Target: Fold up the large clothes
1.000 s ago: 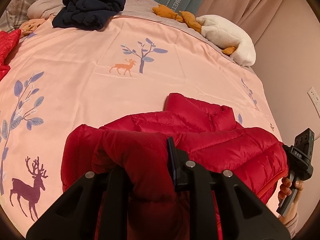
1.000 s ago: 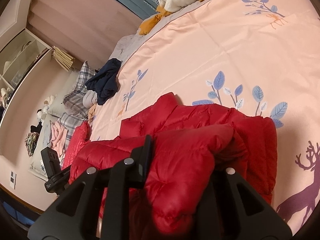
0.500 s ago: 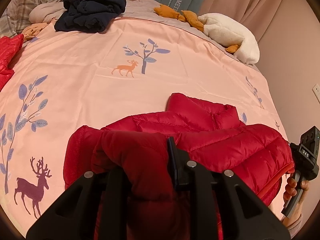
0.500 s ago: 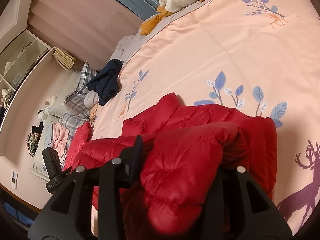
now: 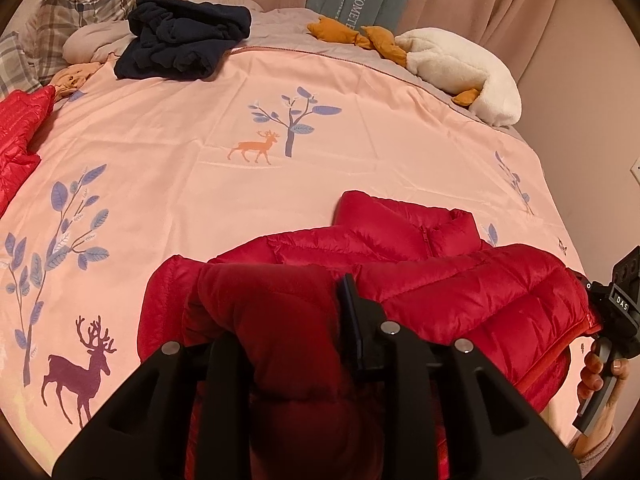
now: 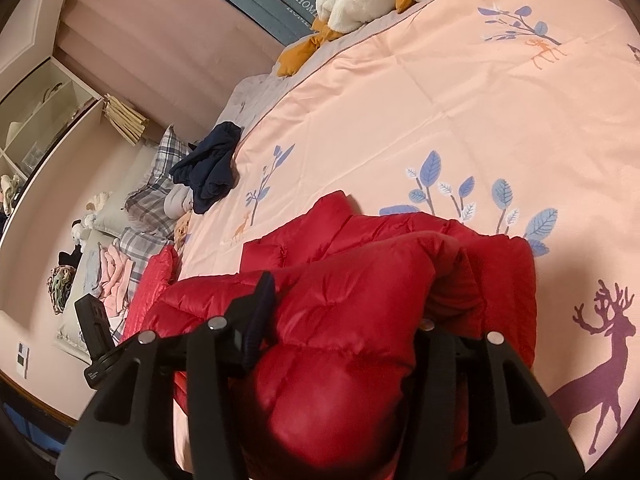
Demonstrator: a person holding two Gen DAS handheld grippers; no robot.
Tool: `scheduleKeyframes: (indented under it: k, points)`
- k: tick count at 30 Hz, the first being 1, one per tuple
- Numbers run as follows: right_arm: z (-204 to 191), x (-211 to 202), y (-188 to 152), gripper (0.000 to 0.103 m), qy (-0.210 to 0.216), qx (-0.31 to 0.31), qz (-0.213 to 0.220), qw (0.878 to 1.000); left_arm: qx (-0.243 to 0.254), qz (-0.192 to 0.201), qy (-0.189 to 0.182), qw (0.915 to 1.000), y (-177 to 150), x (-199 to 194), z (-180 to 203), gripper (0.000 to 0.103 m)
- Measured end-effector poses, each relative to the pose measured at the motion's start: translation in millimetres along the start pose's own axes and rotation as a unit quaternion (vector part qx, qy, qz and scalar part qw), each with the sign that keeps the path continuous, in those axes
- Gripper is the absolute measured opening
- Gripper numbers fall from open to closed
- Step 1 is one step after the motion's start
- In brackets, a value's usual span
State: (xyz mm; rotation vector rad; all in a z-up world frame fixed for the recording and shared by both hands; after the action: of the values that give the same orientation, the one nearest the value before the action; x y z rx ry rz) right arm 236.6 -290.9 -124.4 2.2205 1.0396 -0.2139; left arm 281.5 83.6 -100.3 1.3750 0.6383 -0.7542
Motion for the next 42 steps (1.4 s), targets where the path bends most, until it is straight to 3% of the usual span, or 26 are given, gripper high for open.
scheduleKeyframes:
  k: [42]
  points:
    - [0,-14,3,0.056,-0.006,-0.008,0.013,1.000,-0.001,0.034,-0.002,0.9994,-5,-38,6,0.043]
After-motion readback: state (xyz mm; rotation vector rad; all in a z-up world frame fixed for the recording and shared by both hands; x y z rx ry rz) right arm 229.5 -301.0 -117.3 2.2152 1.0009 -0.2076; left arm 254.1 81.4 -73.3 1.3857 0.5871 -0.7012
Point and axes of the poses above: each gripper's, at about its wrist camera, not at the fingertips, and x roughly the way its jaws point, z to its right, y to its top, the point moved 2 cm from there along x, roughly the way its jaws point, and after that the axes turned 12 degrees about y, right-handed, at the moved point
